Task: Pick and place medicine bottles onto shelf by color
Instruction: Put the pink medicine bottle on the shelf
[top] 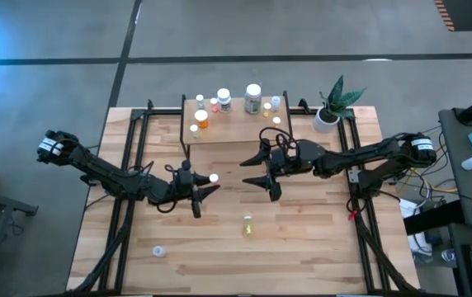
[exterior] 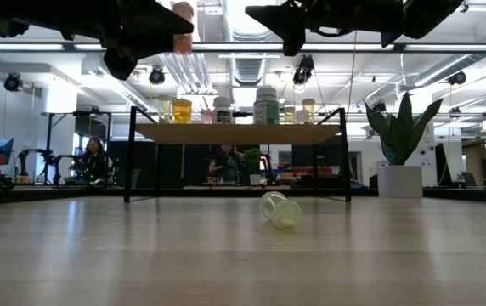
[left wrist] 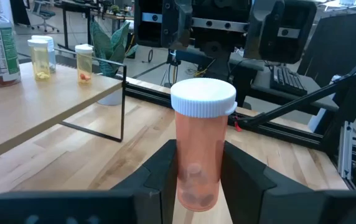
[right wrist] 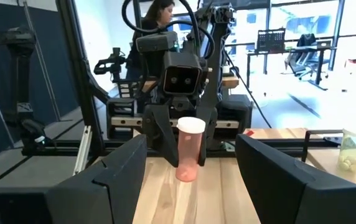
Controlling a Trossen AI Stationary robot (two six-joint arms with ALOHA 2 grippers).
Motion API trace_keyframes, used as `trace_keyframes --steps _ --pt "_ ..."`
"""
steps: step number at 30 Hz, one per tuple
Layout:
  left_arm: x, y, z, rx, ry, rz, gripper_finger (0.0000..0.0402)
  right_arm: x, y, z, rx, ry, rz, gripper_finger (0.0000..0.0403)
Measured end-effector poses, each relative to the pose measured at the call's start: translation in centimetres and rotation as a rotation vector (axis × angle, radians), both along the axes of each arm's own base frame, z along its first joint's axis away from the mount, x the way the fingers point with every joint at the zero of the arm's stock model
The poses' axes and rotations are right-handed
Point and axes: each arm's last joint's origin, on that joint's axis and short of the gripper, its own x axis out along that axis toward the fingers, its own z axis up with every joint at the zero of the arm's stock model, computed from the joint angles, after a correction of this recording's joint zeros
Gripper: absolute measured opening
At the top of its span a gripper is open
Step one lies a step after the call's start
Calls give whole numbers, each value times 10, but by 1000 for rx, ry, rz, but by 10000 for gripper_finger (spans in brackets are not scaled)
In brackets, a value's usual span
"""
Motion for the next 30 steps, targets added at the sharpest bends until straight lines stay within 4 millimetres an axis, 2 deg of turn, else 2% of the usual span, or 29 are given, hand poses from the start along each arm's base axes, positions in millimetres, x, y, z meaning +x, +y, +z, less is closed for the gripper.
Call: trace_keyframes --steps 15,25,30 --pt "0 -1 2 -4 -19 -19 87 0 2 -1 118 37 44 238" --pt "1 -2 4 -6 -25 -42 87 0 8 -4 128 70 74 320" --pt "1 -2 4 -5 -23 -46 87 0 6 -3 77 46 11 337"
